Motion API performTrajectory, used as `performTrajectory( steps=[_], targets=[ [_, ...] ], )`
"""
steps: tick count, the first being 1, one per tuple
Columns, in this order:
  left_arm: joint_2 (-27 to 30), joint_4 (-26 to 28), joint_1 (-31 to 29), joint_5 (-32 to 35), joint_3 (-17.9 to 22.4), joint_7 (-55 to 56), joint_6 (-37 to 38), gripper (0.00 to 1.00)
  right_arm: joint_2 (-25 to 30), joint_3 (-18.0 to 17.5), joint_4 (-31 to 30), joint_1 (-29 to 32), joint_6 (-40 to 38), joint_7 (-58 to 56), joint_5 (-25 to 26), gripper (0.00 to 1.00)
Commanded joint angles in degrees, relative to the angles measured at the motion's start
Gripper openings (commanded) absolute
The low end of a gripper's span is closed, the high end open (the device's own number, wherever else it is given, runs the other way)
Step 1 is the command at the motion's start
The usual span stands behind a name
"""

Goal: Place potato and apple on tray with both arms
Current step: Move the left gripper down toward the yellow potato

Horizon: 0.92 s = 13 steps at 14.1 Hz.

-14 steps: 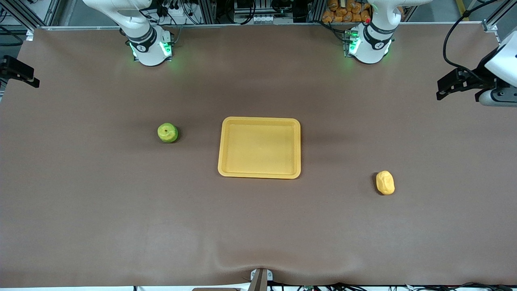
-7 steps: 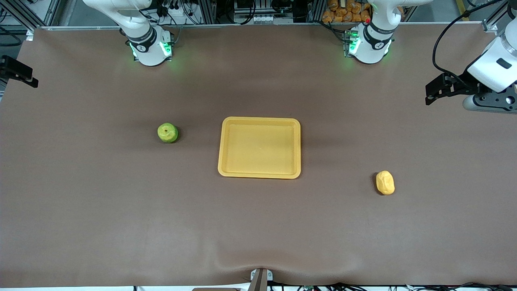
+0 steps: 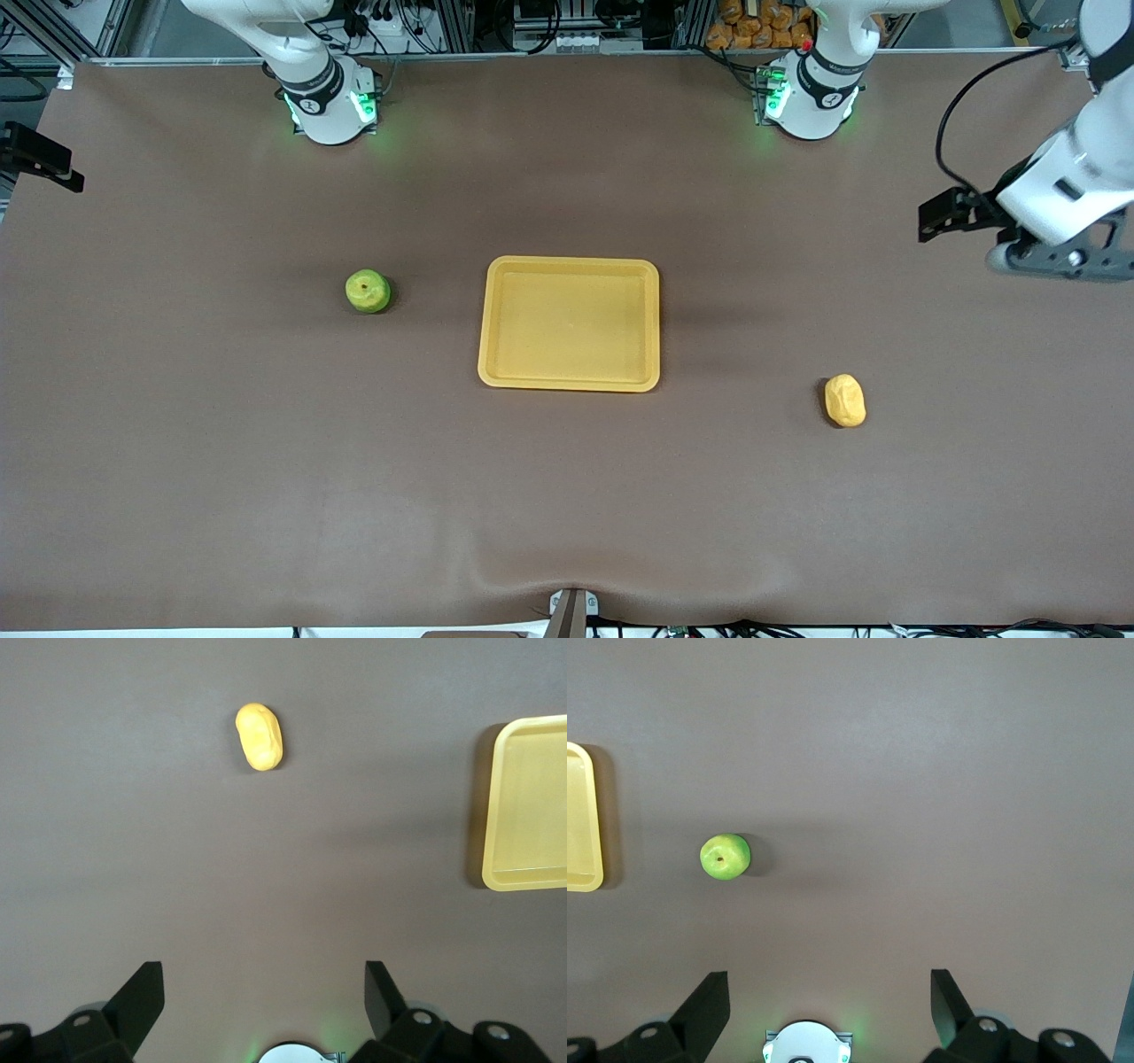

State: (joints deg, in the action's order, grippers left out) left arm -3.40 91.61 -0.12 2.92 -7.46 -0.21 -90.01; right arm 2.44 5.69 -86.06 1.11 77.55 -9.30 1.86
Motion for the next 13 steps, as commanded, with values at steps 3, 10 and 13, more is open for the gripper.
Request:
performTrajectory(
  steps=[3, 10, 13],
  targets=[
    [-1.95, 4.62, -0.06, -0.9, -0.09, -0.93, -10.42, 1.0, -0.33, -0.76, 0.9, 1.78, -0.38, -0.1, -0.72, 1.0],
    [-10.56, 5.59, 0.56, -0.02, -0.09, 0.47, -18.52, 1.0, -1.99, -0.59, 1.25, 1.53, -0.29, 0.07, -0.72, 1.0],
    [-11.36, 10.58, -0.49, -0.02, -0.01, 1.52, -26.59, 1.0, -2.26, -0.59, 1.16, 1.7, -0.29, 0.07, -0.81, 1.0]
  ],
)
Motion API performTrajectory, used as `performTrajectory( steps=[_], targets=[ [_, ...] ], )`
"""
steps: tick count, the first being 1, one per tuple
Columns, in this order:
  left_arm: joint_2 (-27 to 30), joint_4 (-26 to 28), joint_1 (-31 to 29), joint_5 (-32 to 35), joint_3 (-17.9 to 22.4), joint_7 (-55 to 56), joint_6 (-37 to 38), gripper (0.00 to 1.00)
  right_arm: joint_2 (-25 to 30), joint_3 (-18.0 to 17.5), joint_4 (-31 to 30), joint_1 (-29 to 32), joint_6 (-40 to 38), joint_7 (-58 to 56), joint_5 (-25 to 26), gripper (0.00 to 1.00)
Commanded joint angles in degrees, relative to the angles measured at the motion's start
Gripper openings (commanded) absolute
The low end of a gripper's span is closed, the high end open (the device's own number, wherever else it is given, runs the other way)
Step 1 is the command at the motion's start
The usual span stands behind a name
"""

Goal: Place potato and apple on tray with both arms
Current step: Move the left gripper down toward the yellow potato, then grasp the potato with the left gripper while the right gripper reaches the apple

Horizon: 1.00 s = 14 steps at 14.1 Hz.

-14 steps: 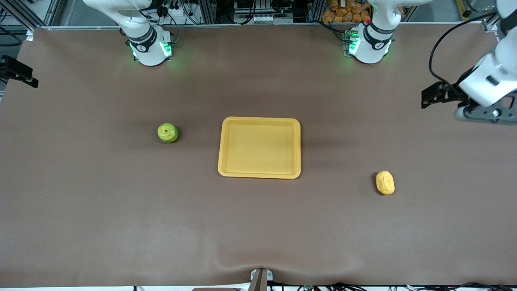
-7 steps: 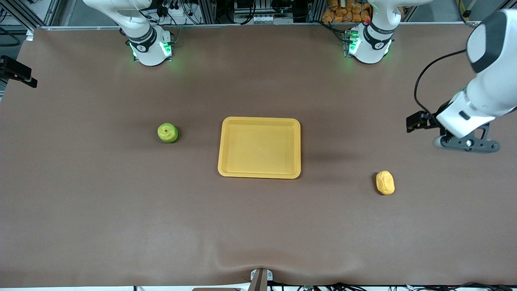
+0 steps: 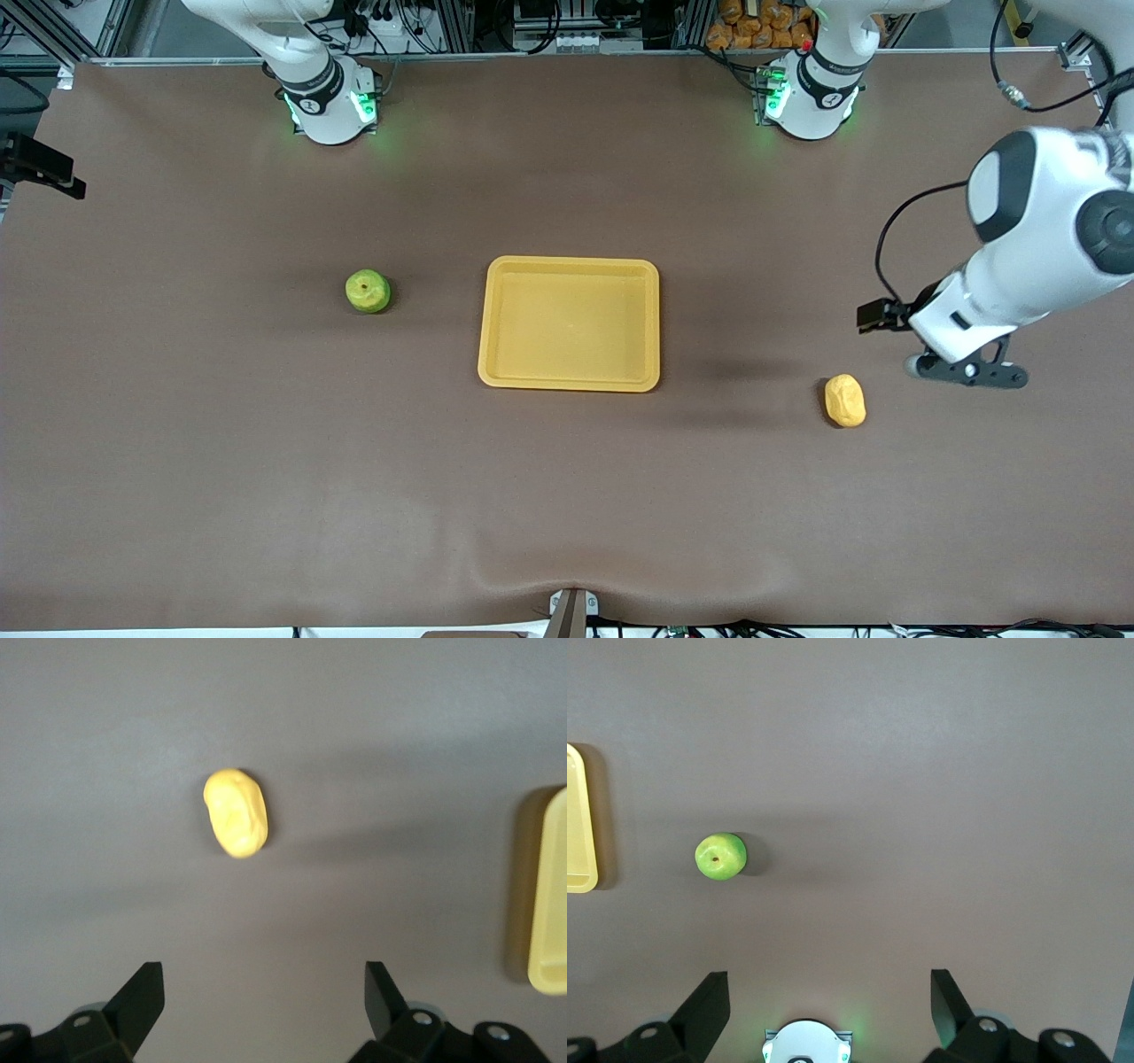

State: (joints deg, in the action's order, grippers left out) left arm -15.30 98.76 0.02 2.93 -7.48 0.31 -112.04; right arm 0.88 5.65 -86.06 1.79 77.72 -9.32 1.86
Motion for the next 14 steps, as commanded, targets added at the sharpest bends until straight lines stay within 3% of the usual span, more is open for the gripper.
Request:
performTrajectory(
  steps=[1, 5, 9, 14],
  targets=[
    [0.1, 5.11, -0.99, -0.03, 0.01, 2.4, -7.46, 1.0, -1.23, -0.55, 1.16, 0.93, -0.55, 0.0, -0.72, 1.0],
    [-3.58, 8.73, -0.99, 0.06, 0.36, 11.97, -16.35, 1.0, -3.34, -0.73, 1.33, 0.67, -0.55, -0.09, -0.71, 1.0],
    [-7.53, 10.93, -2.48, 0.93, 0.63, 14.45, -25.84, 1.0, -6.67, -0.73, 1.24, 0.49, -0.55, -0.09, -0.63, 1.0],
    [-12.11, 10.23, -3.1, 4.98, 0.63, 14.54, -28.15, 1.0, -10.89, -0.64, 1.33, 1.02, 0.15, -0.17, 0.52, 1.0]
  ],
)
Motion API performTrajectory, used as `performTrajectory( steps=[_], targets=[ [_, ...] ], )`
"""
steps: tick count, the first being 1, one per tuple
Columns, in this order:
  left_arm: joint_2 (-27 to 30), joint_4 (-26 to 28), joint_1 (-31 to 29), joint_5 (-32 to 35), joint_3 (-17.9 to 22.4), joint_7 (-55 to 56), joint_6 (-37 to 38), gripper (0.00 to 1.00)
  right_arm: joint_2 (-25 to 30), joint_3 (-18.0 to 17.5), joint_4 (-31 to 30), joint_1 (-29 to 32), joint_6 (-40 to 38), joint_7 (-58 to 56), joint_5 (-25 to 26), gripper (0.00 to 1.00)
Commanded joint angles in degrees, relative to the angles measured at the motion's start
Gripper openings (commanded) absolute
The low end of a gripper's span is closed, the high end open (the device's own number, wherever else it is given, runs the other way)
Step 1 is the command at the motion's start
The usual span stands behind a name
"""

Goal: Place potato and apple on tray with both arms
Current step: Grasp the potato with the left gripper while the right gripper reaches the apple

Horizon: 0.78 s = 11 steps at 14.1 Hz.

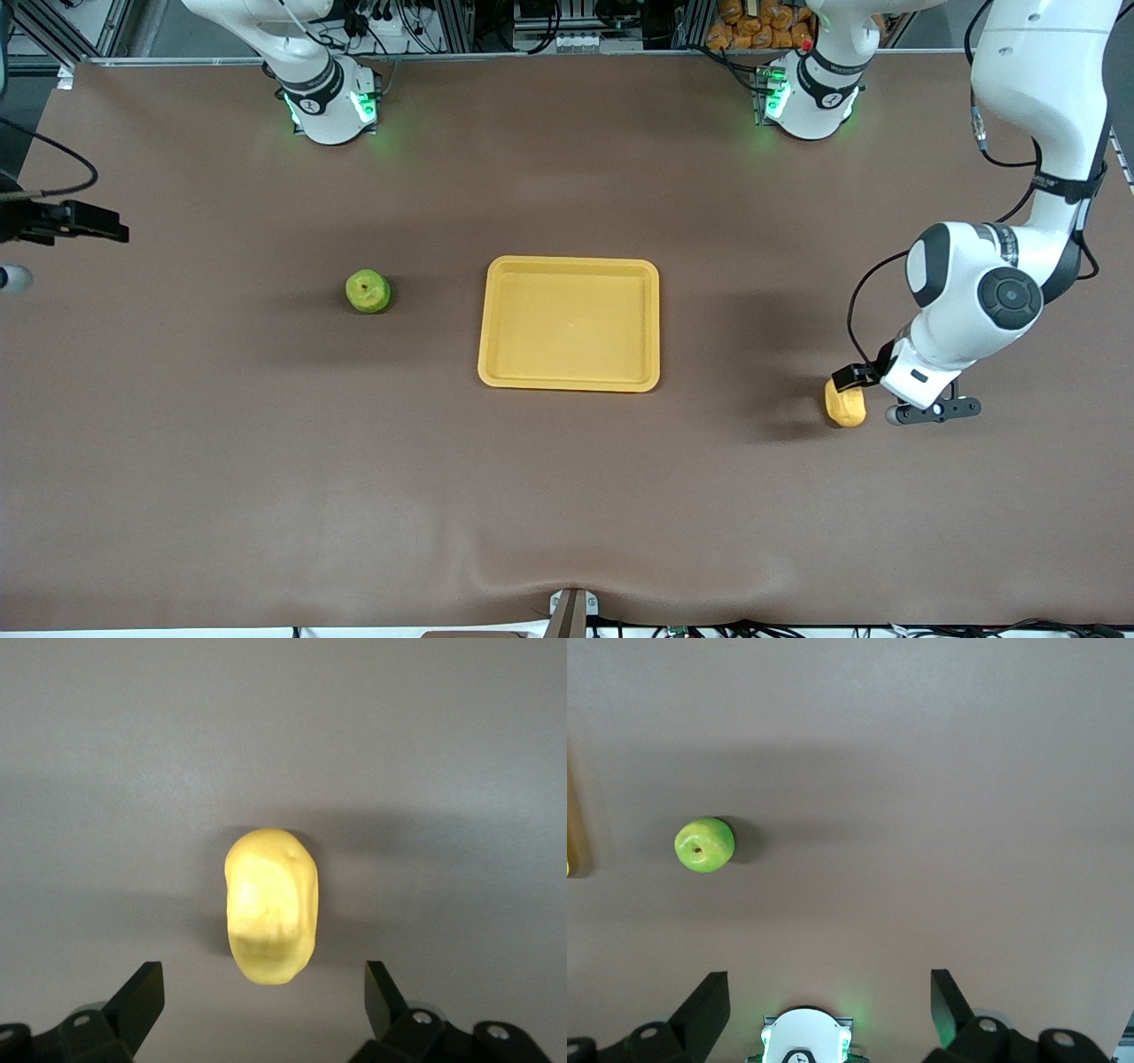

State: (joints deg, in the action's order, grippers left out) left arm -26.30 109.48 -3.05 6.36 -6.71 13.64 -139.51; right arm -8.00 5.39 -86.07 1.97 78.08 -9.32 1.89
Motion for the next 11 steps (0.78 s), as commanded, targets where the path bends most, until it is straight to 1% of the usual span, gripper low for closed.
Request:
performTrajectory(
  steps=[1, 4, 8, 11],
  targets=[
    [-2.08, -0.75, -0.02, 1.64, -0.06, 1.21, -0.68, 1.0, -3.15, -0.38, 1.35, 1.01, 0.05, -0.17, 0.39, 1.0],
    [-4.98, -1.11, -0.2, 4.36, 0.46, 1.3, -2.69, 1.0, -5.1, -0.47, 0.91, 1.72, 0.32, 0.53, -0.92, 1.0],
    [-6.74, -2.16, 0.15, 4.72, 0.91, 3.13, -4.28, 1.0, -7.12, -0.47, 0.03, 1.63, 1.28, 1.06, -3.55, 1.0],
    [-7.89, -3.04, 0.68, 4.72, 0.82, 4.64, -4.37, 1.0, -6.95, -0.73, -4.44, 0.84, 4.09, 5.17, -5.14, 1.0]
  ],
)
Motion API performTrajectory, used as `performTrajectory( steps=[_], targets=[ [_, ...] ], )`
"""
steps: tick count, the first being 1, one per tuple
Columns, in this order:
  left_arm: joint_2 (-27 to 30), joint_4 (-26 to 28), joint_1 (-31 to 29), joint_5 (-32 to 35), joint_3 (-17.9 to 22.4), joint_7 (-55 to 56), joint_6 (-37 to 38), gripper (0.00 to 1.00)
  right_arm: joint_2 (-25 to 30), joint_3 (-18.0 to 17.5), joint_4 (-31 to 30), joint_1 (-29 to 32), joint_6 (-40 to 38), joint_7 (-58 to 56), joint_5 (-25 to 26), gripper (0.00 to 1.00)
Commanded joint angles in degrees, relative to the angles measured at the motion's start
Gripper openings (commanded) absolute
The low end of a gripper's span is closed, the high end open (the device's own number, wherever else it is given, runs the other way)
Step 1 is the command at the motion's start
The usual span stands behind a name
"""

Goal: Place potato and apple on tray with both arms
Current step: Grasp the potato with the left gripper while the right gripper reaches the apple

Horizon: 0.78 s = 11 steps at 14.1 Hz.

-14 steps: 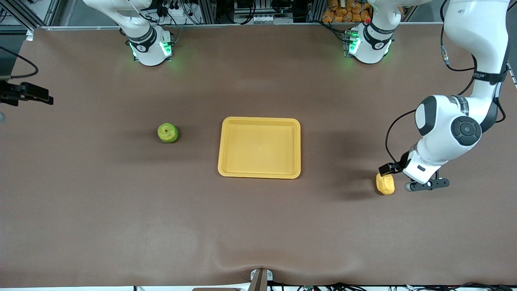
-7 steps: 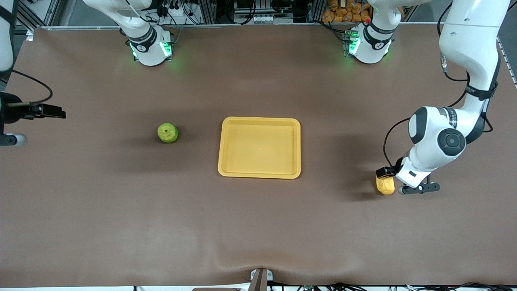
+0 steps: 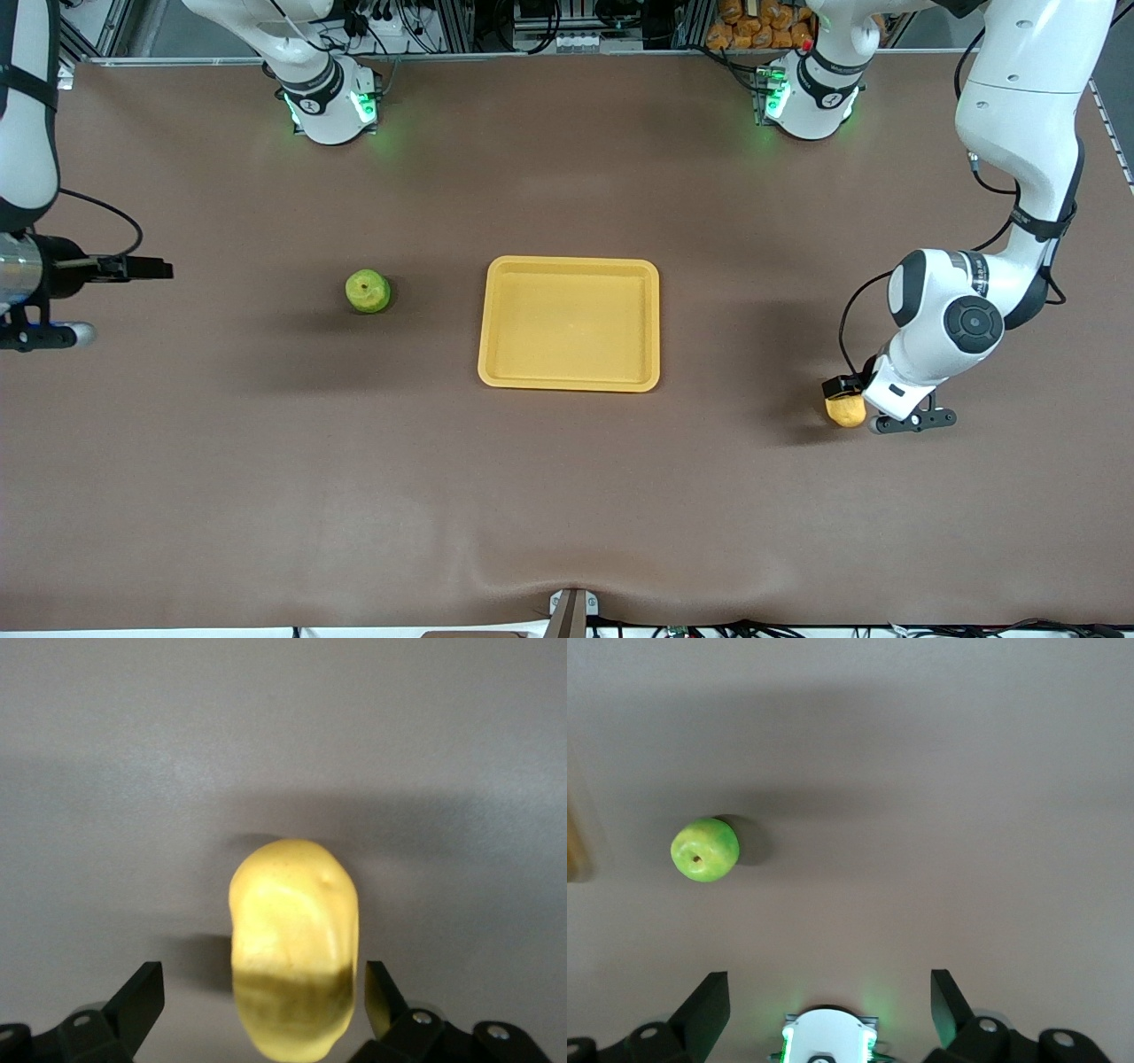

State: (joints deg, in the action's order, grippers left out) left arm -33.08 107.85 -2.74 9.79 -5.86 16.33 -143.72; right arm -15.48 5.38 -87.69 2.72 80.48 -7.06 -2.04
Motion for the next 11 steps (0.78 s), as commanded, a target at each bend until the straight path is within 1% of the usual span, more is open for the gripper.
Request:
performTrajectory(
  steps=[1, 2, 3, 4, 5, 7, 10, 11],
  targets=[
    [-1.2, -1.68, 0.28, 1.37, -0.03, 1.95, -0.16, 1.0, 0.54, -0.81, -4.32, -0.08, 2.83, 3.98, -1.3, 1.0],
    [-1.2, -1.77, 0.28, 1.37, -0.03, 1.95, -0.25, 0.98, 0.54, -0.72, -5.9, -0.08, 3.8, 4.34, -2.6, 1.0],
    [-1.2, -1.77, 0.28, 1.46, -0.03, 1.95, -0.51, 0.53, 0.8, -0.72, -8.18, -0.08, 5.29, 5.04, -4.53, 1.0],
    [-1.28, -1.77, 0.37, 1.46, -0.03, 1.95, -0.95, 0.18, 1.15, -0.72, -10.12, -0.17, 7.13, 6.09, -5.42, 1.0],
    [-1.37, -1.77, 0.37, 1.46, -0.03, 1.95, -0.95, 0.0, 1.15, -0.81, -11.62, -1.04, 8.63, 7.4, -5.6, 1.0],
    [-1.37, -1.77, 0.8, 1.46, -0.03, 1.95, -1.04, 0.0, 1.24, -0.81, -14.17, -2.71, 11.7, 11.09, -5.69, 1.0],
    [-1.2, -1.77, 0.89, 1.46, 0.06, 1.86, -1.65, 0.0, 2.73, -2.74, -20.75, -3.24, 18.9, 12.42, -5.78, 1.0],
    [-0.41, -1.68, 1.16, 1.81, 0.06, 1.6, -1.57, 0.0, 2.91, -3.53, -22.08, -3.51, 20.84, 14.08, -5.87, 1.0]
  ],
)
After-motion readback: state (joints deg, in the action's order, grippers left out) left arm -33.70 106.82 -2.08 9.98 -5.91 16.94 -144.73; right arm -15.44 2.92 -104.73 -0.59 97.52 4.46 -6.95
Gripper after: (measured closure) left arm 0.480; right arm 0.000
